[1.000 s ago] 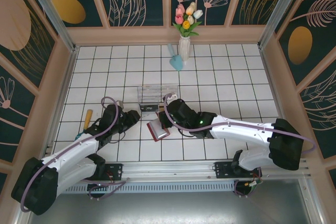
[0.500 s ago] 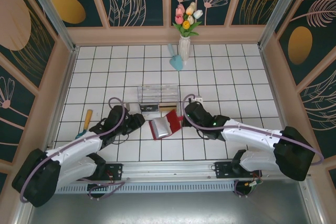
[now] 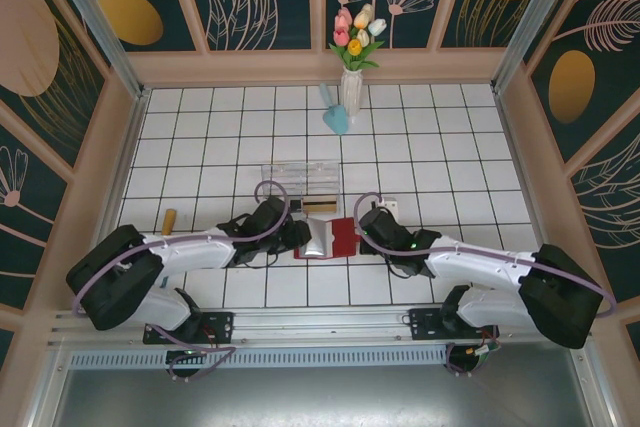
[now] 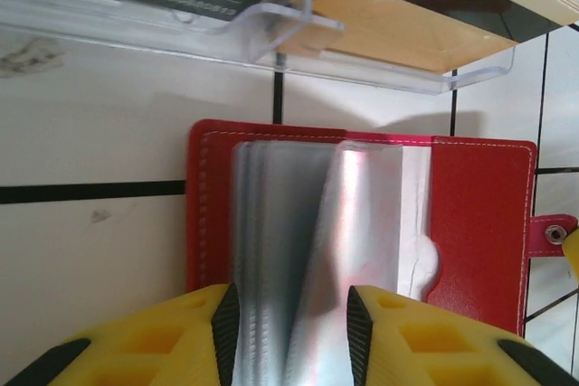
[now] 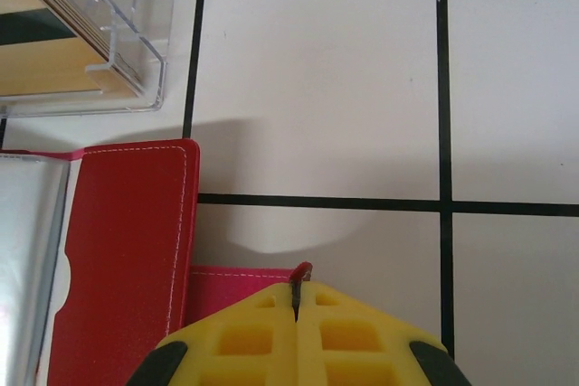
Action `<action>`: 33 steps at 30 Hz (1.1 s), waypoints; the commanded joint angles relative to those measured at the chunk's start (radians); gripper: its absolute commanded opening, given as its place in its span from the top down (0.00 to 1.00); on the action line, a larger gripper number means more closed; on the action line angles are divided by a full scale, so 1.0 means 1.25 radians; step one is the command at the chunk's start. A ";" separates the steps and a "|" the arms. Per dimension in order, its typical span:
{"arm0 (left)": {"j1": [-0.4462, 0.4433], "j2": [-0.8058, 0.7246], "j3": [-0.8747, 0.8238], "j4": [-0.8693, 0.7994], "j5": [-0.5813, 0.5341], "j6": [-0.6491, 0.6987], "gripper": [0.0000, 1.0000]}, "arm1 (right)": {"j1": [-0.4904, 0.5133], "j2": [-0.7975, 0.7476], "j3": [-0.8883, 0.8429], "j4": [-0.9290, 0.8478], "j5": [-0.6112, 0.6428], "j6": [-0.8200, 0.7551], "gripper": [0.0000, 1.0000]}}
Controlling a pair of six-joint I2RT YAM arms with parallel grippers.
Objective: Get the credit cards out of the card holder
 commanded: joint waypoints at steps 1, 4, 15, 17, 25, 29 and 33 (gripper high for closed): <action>-0.013 0.032 0.042 -0.015 -0.033 0.007 0.58 | -0.003 -0.024 -0.014 0.026 -0.002 0.017 1.00; -0.027 0.061 0.063 -0.007 -0.023 0.009 0.59 | -0.002 -0.030 -0.022 0.035 -0.007 0.017 1.00; -0.068 0.085 0.110 0.099 0.058 0.014 0.60 | -0.002 -0.030 -0.045 0.058 -0.007 0.026 1.00; -0.071 0.095 0.121 0.124 0.079 0.017 0.60 | -0.002 -0.033 -0.048 0.057 -0.005 0.028 0.98; -0.116 0.198 0.219 0.139 0.119 0.031 0.60 | -0.003 -0.112 -0.047 0.003 0.028 0.039 0.62; -0.118 0.192 0.218 0.122 0.090 0.029 0.62 | -0.004 -0.174 -0.048 -0.004 0.019 0.027 0.59; -0.119 0.139 0.196 0.079 0.029 0.039 0.67 | -0.005 -0.190 -0.040 0.027 -0.032 0.003 0.60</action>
